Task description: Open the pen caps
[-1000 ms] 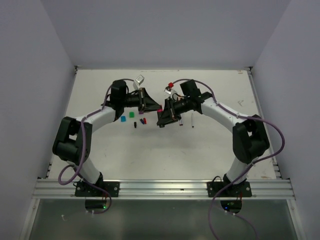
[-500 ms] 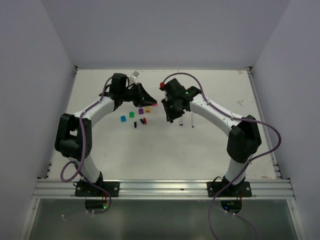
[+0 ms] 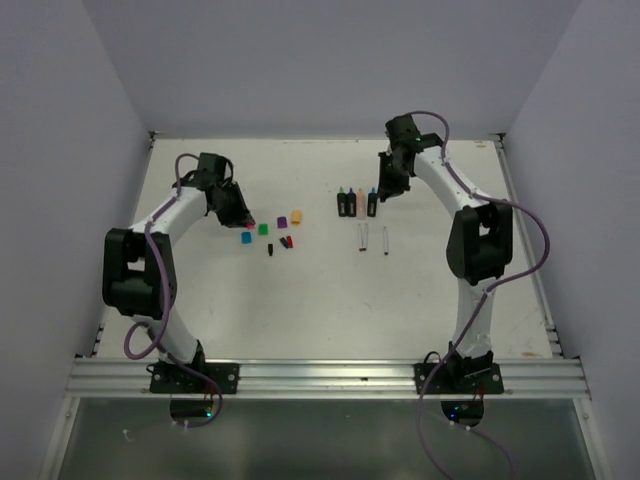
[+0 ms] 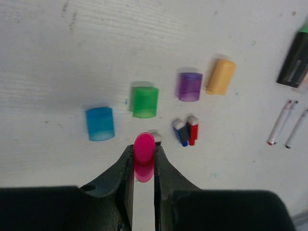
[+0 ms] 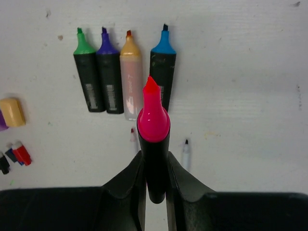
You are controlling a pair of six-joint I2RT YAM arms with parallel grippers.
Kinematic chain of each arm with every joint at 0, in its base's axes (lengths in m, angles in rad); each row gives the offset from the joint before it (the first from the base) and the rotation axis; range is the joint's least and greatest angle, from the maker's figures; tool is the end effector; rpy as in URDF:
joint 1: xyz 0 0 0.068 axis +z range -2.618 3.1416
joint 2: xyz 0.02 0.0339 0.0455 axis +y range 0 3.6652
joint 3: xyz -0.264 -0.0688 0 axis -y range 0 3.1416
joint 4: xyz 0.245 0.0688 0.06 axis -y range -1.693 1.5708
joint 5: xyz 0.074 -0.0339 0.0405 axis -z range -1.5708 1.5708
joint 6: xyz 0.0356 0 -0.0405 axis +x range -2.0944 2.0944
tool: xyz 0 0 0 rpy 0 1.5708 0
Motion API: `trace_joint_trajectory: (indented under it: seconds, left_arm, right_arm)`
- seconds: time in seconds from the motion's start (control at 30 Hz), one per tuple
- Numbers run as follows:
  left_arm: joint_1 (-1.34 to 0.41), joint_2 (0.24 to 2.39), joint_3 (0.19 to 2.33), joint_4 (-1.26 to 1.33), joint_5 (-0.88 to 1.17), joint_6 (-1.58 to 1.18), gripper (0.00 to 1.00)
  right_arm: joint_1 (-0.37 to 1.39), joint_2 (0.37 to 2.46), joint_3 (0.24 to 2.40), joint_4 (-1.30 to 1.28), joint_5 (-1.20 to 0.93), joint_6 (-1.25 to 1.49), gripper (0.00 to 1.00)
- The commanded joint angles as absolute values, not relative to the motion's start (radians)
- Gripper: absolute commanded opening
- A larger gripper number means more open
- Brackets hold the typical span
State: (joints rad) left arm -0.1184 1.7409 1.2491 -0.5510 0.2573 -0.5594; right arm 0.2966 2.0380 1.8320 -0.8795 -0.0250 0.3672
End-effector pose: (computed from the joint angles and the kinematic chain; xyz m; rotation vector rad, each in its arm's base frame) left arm 0.3600 -0.0519 0.2172 -0.4933 2.6278 -0.5661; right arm 0.4226 0.1301 0.2609 0.0863 2.6786 0.2478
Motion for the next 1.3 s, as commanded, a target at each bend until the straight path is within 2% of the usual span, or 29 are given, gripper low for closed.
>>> trace_joint_trajectory:
  seconds: [0.0, 0.2, 0.63, 0.73, 0.87, 1.1, 1.2, 1.27]
  left_arm:
    - [-0.11, 1.697, 1.224, -0.611, 0.072, -0.489, 0.0]
    - [-0.1, 1.68, 1.152, -0.577, 0.012, -0.508, 0.0]
    - [-0.094, 1.738, 1.092, -0.52, 0.029, -0.512, 0.0]
    - [-0.094, 1.761, 1.094, -0.497, 0.031, -0.515, 0.0]
    - [-0.094, 1.802, 1.111, -0.474, 0.034, -0.511, 0.02]
    - [-0.091, 1.885, 1.167, -0.453, 0.066, -0.502, 0.02]
    - [-0.091, 1.902, 1.172, -0.445, 0.083, -0.503, 0.07]
    - [-0.09, 1.905, 1.175, -0.448, 0.09, -0.503, 0.14]
  right_arm:
    - [0.247, 2.129, 1.94, -0.931, -0.034, 0.393, 0.0]
    - [0.216, 2.261, 2.042, -0.939, -0.048, 0.388, 0.0]
    - [0.215, 2.306, 1.944, -0.873, -0.058, 0.382, 0.0]
    - [0.215, 2.315, 1.947, -0.868, -0.071, 0.38, 0.04]
    - [0.215, 2.335, 1.966, -0.865, -0.101, 0.38, 0.16]
    - [0.215, 2.381, 2.063, -0.908, -0.098, 0.383, 0.27]
    - [0.215, 2.39, 2.092, -0.923, -0.095, 0.383, 0.32]
    - [0.216, 2.387, 2.1, -0.934, -0.089, 0.385, 0.39]
